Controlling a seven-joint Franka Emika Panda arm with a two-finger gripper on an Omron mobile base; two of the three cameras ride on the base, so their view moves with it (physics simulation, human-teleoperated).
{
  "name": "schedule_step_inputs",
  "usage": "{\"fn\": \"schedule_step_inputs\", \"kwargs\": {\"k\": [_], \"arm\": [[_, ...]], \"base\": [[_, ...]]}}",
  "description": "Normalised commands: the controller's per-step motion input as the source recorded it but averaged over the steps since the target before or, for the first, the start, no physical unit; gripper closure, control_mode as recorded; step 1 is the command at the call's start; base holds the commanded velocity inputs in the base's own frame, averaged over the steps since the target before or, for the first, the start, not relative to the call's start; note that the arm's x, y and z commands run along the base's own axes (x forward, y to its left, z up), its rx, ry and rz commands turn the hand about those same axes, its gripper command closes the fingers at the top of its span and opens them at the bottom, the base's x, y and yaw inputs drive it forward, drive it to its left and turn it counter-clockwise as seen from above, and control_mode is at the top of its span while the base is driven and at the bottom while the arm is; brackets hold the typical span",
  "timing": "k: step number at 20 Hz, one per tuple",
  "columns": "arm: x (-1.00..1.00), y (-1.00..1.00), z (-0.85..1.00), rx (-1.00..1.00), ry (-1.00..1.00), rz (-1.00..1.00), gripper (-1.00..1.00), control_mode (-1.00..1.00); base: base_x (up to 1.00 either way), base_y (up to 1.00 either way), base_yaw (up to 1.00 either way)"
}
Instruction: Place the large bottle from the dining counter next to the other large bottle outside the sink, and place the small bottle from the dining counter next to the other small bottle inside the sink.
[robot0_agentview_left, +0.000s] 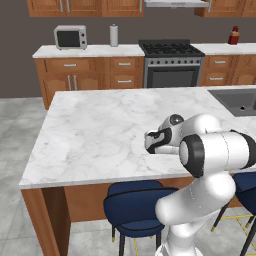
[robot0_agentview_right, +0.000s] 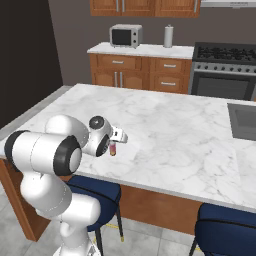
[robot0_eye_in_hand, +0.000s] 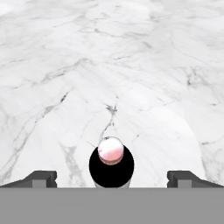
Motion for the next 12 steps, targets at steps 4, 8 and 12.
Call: {"fn": "schedule_step_inputs", "kwargs": {"k": [4, 8, 12], "arm": [[0.00, 0.00, -0.12, 0.00, 0.00, 0.00, -1.00, -1.00], [0.06, 0.00, -0.01, 0.00, 0.00, 0.00, -1.00, -1.00], [0.17, 0.00, 0.00, 0.00, 0.00, 0.00, -1.00, -1.00]], "base": [[0.00, 0.00, 0.00], [0.00, 0.00, 0.00], [0.00, 0.00, 0.00]]}}
